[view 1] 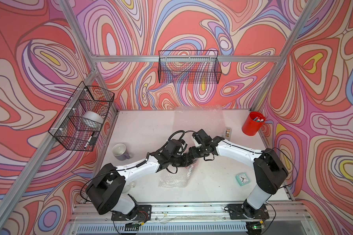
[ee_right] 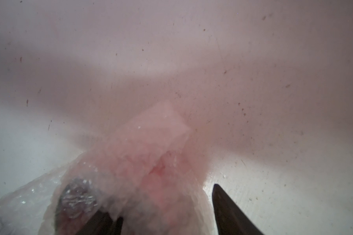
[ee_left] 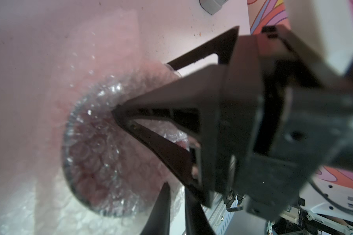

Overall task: Wrap mugs in bubble wrap
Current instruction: Wrap the mug in bubble wrap.

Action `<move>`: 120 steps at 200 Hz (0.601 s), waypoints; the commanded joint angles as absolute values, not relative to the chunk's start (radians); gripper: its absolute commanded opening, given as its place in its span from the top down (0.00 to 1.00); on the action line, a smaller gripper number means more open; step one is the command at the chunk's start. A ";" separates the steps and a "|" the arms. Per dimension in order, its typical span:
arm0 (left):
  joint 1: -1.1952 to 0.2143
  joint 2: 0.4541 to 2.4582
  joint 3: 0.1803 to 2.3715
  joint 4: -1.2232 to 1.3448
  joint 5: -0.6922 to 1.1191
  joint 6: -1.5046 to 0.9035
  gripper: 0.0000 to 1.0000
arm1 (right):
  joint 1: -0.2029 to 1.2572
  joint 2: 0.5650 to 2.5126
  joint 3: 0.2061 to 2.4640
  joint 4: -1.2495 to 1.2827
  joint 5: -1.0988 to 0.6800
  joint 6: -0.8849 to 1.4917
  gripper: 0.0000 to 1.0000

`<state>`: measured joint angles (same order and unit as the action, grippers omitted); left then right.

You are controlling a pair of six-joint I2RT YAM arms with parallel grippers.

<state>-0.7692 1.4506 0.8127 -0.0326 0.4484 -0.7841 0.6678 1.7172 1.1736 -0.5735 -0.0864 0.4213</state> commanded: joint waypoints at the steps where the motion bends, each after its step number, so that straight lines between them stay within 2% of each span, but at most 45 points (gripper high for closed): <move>1: -0.802 1.412 0.773 -0.024 0.456 -0.826 0.82 | 0.662 1.748 1.143 -0.582 -0.034 0.435 0.33; 69: -0.860 1.323 0.723 -0.007 0.458 -0.833 0.80 | 0.661 1.750 1.144 -0.583 -0.035 0.427 0.34; 120: -0.813 1.179 0.871 -0.313 0.169 -0.682 0.77 | 0.661 1.751 1.149 -0.577 -0.048 0.417 0.34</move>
